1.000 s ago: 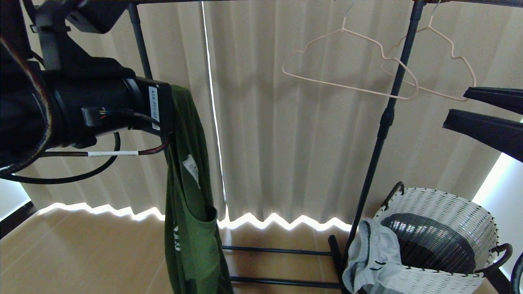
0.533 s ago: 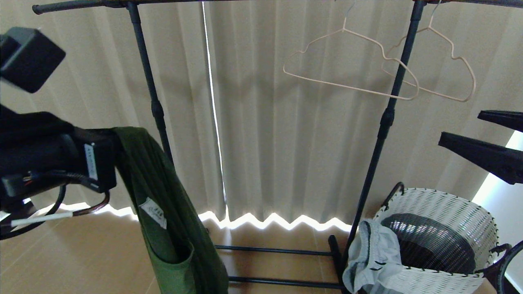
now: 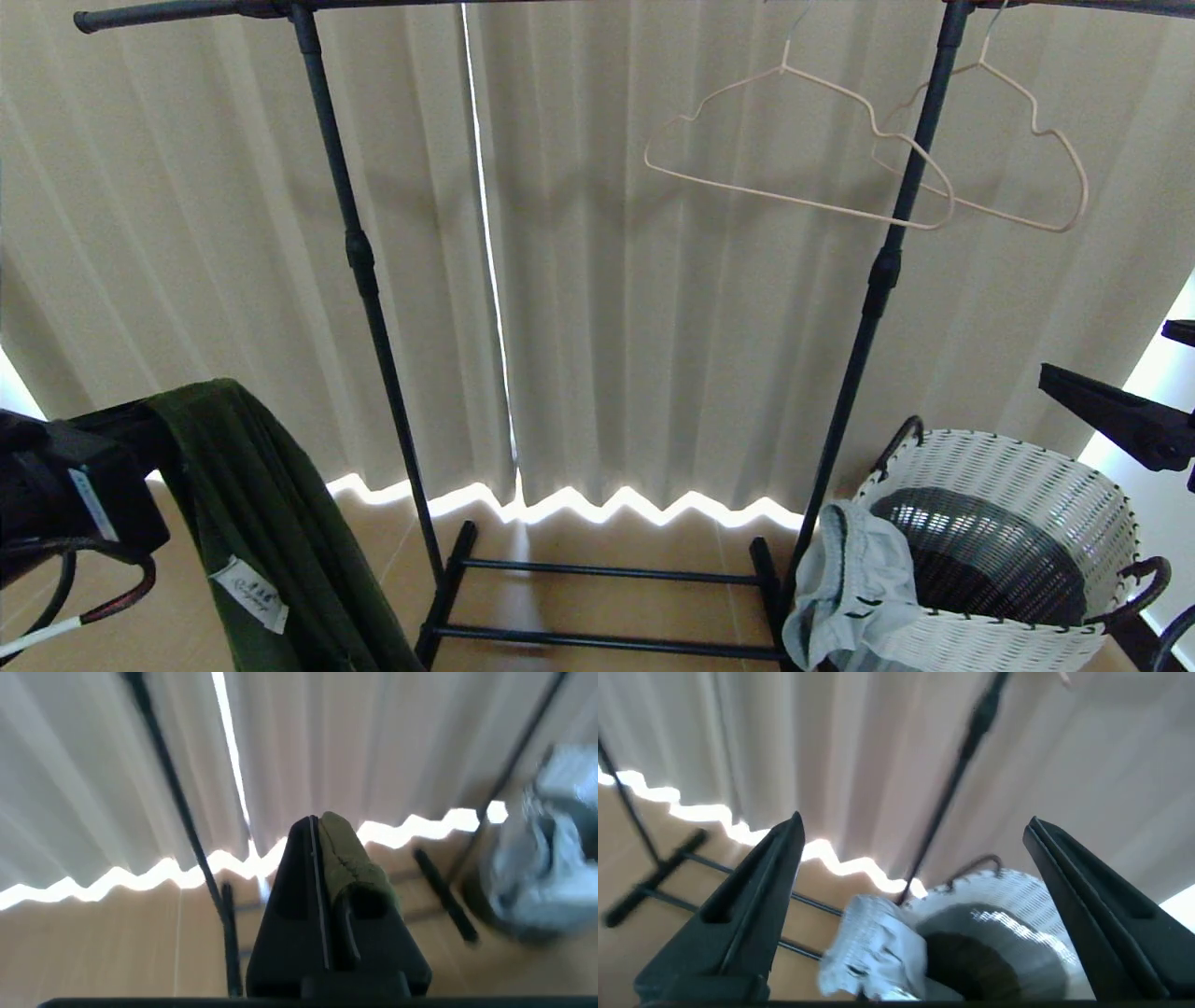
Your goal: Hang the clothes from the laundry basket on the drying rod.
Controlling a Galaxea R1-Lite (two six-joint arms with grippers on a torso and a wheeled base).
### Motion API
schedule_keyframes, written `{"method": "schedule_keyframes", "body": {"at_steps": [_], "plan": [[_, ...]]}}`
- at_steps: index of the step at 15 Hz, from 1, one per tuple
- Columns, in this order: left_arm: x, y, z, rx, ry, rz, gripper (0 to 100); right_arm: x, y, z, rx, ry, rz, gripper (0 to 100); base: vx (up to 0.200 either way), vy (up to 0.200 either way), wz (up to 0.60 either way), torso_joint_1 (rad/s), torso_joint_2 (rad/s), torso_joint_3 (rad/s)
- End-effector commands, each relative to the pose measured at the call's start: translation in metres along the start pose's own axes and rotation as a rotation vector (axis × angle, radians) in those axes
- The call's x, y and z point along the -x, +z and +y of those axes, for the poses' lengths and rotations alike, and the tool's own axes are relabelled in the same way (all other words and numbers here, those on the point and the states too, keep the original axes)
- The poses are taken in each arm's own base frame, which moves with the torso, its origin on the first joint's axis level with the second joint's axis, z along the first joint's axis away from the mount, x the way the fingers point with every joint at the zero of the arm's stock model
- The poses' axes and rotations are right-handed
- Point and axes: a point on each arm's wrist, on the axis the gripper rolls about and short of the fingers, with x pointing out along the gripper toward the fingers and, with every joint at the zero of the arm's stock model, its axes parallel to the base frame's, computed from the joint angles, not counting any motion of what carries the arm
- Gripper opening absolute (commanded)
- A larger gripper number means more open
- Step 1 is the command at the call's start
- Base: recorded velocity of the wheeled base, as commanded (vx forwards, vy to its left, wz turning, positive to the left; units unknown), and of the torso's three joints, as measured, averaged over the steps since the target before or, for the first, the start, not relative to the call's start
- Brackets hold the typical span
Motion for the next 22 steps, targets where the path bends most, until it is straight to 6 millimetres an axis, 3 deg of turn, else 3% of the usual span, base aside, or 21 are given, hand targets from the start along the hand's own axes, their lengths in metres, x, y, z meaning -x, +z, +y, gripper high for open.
{"method": "schedule_keyframes", "body": {"at_steps": [1,6,12,22], "plan": [[0.009,-0.010,0.007,0.012,0.041,-0.012,0,0.004,-0.002,-0.002,0.011,-0.021,-0.002,100,0.000,0.000,0.00,0.000,0.00,0.000],[0.025,-0.012,0.012,0.019,0.018,-0.057,0,-0.001,-0.023,-0.012,0.080,-0.116,0.052,100,0.000,0.000,0.00,0.000,0.00,0.000],[0.024,-0.022,0.013,-0.038,0.032,-0.024,0,-0.005,-0.044,-0.009,0.072,-0.126,0.018,100,0.000,0.000,0.00,0.000,0.00,0.000],[0.026,-0.023,0.013,-0.067,0.031,-0.028,0,-0.001,-0.041,-0.010,0.068,-0.138,-0.036,100,0.000,0.000,0.00,0.000,0.00,0.000]]}}
